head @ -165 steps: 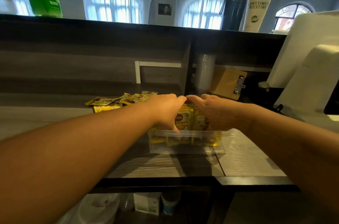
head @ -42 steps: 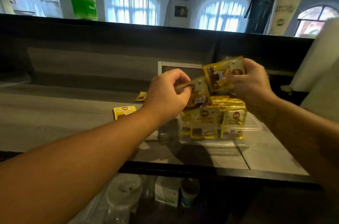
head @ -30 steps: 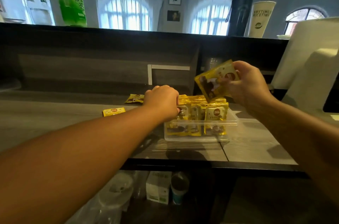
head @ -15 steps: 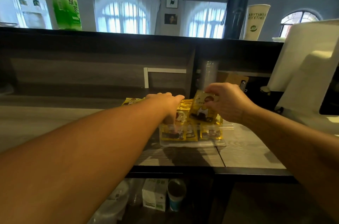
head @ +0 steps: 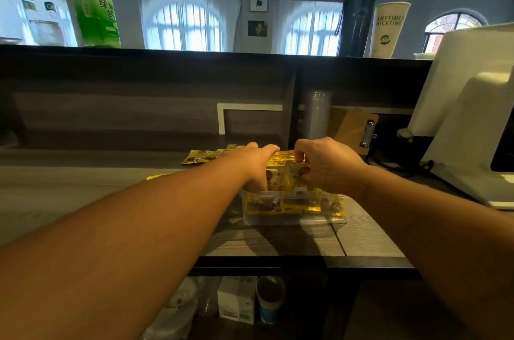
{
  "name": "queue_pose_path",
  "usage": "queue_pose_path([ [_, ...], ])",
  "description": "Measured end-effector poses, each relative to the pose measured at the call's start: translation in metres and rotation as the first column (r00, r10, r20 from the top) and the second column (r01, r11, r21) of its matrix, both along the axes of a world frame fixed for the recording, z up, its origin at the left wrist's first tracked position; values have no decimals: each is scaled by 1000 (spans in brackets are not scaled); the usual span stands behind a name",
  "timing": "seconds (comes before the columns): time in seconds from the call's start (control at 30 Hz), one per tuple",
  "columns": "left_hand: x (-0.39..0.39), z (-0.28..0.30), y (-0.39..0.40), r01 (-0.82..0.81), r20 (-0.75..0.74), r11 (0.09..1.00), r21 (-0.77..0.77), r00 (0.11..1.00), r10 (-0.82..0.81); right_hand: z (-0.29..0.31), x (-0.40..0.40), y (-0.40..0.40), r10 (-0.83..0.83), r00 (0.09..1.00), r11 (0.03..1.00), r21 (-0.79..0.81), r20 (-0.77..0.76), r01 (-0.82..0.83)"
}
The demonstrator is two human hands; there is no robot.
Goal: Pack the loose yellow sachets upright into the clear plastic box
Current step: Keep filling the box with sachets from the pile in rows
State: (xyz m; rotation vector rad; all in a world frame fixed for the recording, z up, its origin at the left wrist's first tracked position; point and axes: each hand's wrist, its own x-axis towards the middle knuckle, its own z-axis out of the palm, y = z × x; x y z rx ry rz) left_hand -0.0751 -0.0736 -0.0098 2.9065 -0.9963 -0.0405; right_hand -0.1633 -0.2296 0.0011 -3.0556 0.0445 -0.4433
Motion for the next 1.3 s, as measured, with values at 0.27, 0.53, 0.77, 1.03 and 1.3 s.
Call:
queue_pose_path([
  [0.27,0,-2,4,22,-88,987,-158,995,-36,-2,3,-2,6,998,998,-63,-67,-10],
  [0.53,-1,-8,28,-91,-304,795,-600,945,-121,6,8,0,3,987,999,-33,-162,-8],
  [0.77,38,-44,108,-332,-10,865,-377,935,355,22,14,29,90,996,986,138,28,-93],
  [1.03,59,-80,168,-462,-60,852,-248,885,462,21,40,87,204,970,967,124,133,-221],
  [1.3,38,-80,172,-300,-51,805,-512,946,320,13,84,148,97,995,982,162,26,-100],
])
